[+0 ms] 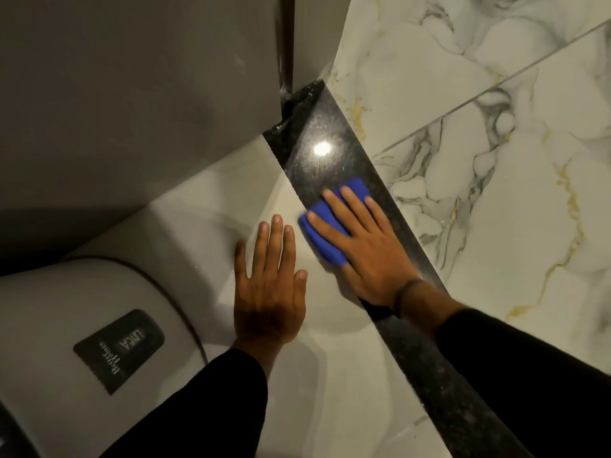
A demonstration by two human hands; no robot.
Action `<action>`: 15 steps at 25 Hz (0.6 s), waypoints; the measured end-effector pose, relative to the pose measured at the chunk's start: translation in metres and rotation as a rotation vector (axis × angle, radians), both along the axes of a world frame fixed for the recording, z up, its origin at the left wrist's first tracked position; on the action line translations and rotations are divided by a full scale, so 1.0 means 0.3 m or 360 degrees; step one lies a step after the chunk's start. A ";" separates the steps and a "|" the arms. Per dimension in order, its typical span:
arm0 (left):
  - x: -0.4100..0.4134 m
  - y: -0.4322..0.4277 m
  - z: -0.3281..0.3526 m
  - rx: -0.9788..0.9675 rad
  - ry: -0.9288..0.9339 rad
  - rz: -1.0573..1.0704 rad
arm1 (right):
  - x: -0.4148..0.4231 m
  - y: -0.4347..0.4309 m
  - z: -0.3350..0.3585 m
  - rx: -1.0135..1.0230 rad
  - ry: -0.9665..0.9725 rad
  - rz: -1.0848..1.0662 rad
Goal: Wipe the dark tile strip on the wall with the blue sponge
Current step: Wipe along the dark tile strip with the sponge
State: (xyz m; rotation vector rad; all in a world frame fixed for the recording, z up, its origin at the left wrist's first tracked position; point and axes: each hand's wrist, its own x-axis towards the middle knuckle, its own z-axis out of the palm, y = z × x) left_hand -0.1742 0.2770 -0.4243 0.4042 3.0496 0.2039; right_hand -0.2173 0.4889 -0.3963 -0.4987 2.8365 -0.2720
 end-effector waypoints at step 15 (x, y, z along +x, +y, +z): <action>0.001 -0.005 -0.003 0.0062 0.0051 0.0006 | 0.052 -0.011 0.030 -0.0034 -0.0103 -0.0051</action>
